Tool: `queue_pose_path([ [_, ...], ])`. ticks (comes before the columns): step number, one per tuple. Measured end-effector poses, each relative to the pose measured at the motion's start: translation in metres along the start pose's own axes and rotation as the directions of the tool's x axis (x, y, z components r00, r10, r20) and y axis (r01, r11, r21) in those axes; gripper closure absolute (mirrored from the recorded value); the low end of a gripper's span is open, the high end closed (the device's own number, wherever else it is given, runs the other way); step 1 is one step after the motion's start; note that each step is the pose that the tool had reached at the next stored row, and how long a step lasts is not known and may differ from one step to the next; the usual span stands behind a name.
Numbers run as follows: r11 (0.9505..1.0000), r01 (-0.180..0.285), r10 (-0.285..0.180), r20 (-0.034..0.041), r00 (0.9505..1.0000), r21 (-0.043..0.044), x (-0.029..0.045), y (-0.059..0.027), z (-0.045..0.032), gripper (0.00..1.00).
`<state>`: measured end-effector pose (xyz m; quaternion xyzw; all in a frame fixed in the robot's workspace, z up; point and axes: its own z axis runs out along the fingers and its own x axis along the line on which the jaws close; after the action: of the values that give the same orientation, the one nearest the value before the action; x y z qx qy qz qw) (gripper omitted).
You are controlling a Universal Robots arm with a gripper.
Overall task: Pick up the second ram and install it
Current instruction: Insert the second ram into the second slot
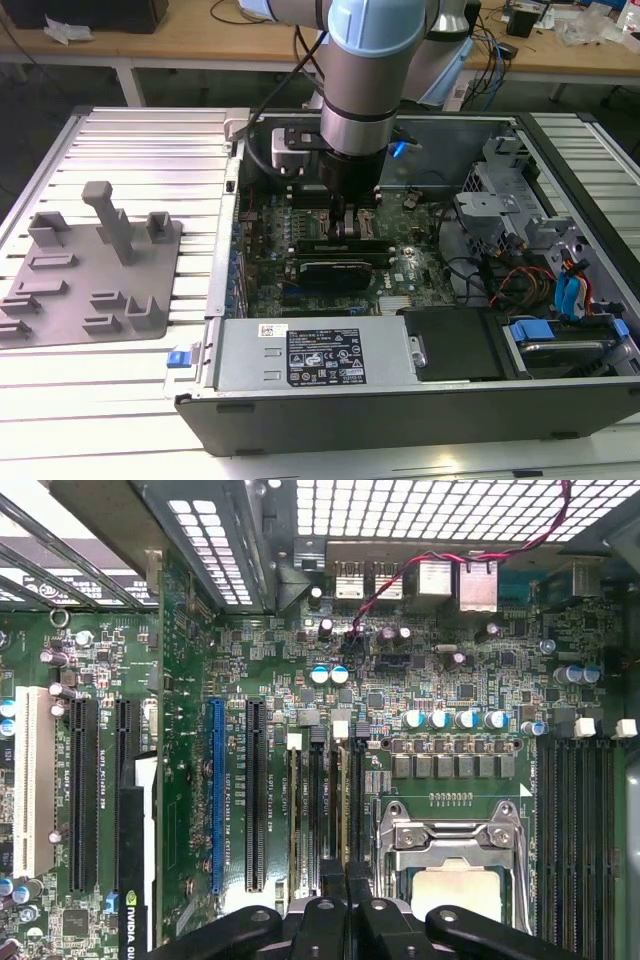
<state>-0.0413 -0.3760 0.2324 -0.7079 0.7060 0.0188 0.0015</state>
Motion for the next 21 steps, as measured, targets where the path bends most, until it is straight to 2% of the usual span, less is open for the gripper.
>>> queue_pose_path([
  [10,1.0000,0.000,0.000,0.0003,1.0000,0.0005,0.0000,-0.0002,0.0034,0.91],
  [11,1.0000,0.000,0.000,0.0004,1.0000,0.0004,0.0000,-0.0001,0.0035,0.90],
  [13,1.0000,0.000,0.000,0.0001,1.0000,0.0001,0.0001,-0.0001,0.0034,0.77],
  [21,1.0000,0.000,0.000,0.0002,1.0000,0.0001,0.0000,-0.0001,0.0031,0.77],
])
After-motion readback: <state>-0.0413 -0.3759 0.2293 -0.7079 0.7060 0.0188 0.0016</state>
